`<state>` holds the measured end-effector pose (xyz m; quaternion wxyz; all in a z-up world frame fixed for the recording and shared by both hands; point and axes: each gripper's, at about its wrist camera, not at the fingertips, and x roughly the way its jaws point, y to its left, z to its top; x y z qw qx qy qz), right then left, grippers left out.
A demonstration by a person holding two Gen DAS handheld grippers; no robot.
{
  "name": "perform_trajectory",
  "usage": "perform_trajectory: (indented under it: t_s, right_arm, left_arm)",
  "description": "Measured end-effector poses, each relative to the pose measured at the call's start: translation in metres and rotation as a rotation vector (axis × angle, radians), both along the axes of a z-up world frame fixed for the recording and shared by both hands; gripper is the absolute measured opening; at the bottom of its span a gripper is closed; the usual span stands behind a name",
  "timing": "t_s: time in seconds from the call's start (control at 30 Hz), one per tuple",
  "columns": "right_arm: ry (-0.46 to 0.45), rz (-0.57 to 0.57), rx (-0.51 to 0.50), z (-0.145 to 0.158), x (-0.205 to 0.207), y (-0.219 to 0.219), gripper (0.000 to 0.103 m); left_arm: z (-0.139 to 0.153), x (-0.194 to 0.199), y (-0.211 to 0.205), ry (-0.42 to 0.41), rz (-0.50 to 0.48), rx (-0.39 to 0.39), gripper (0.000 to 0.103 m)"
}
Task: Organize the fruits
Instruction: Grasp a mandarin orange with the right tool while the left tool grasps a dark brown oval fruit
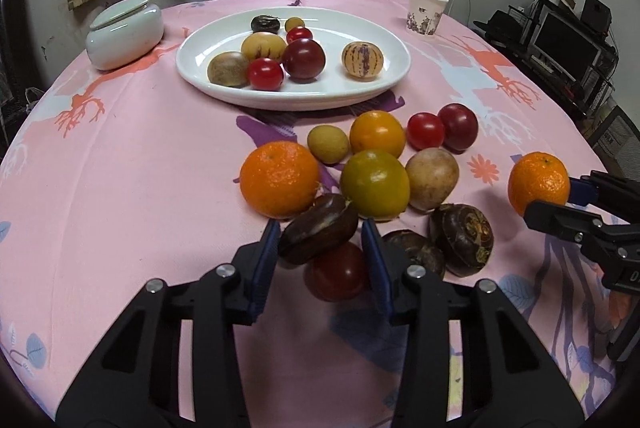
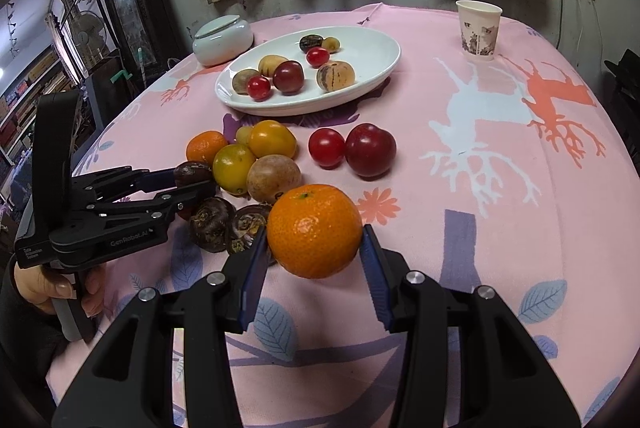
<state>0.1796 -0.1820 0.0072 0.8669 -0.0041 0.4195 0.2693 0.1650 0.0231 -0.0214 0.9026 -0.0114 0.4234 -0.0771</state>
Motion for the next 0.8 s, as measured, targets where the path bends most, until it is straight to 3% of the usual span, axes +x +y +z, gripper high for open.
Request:
perform_trajectory:
  t_s: [0.37, 0.57, 0.6, 0.63, 0.8]
  right_arm:
    - [-0.049, -0.006, -0.002, 0.008, -0.006, -0.001, 0.046]
    - [-0.043, 0.0, -0.007, 0.006, -0.006, 0.001, 0.046]
    - [-0.041, 0.001, -0.007, 0.006, -0.006, 0.001, 0.046]
    - [-0.039, 0.002, -0.007, 0.006, -0.006, 0.001, 0.046]
    - [-0.026, 0.008, -0.007, 0.003, -0.006, 0.002, 0.046]
  left_arm:
    - [0.029, -0.015, 0.011, -0.095, 0.05, -0.054, 0.038]
    - [0.016, -0.01, 0.005, -0.032, 0.014, -0.04, 0.037]
    - [0.013, -0.009, 0.004, -0.02, 0.008, -0.037, 0.025]
    - [0.01, -0.008, 0.002, -0.012, 0.002, -0.03, 0.024]
    - [0.002, -0.003, -0.003, -0.001, -0.014, -0.02, 0.028]
